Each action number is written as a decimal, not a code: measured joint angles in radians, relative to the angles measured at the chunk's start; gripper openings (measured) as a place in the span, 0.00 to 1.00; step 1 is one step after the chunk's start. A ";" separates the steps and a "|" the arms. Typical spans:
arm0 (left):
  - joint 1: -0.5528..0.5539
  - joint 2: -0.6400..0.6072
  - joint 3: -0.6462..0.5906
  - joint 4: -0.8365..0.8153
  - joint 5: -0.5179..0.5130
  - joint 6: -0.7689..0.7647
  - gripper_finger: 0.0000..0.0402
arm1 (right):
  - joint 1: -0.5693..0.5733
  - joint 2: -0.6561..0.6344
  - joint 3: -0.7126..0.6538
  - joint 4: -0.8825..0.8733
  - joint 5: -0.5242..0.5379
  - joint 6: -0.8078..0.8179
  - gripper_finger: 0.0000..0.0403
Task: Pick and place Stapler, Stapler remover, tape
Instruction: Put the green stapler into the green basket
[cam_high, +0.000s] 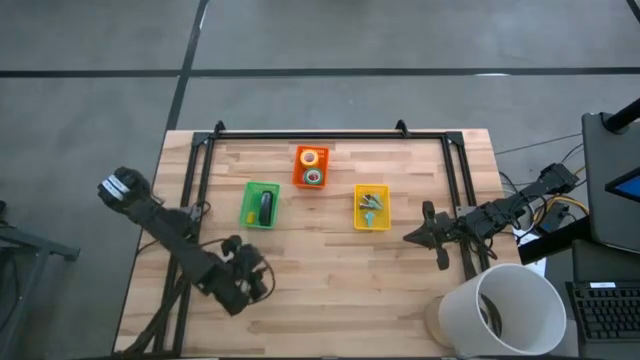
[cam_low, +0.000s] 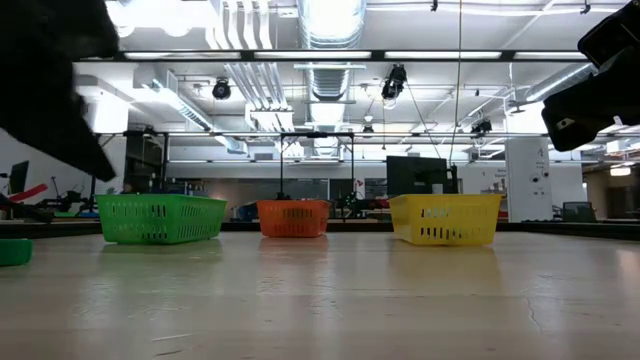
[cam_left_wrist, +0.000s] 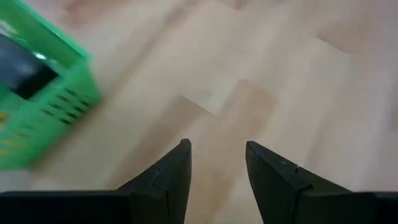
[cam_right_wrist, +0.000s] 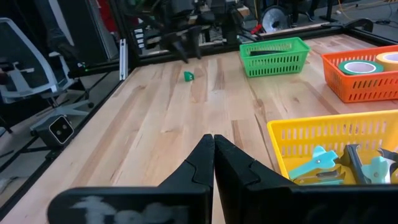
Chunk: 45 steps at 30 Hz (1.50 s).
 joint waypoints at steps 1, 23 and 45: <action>-0.021 0.000 -0.003 0.016 0.001 -0.011 0.38 | 0.000 0.000 0.000 0.000 0.000 0.000 0.02; -0.148 0.149 -0.011 0.036 0.084 -0.051 0.38 | 0.000 0.000 0.000 0.000 0.000 0.000 0.02; -0.142 0.141 -0.011 -0.094 0.133 -0.221 0.60 | 0.000 0.000 0.000 0.000 0.000 0.000 0.02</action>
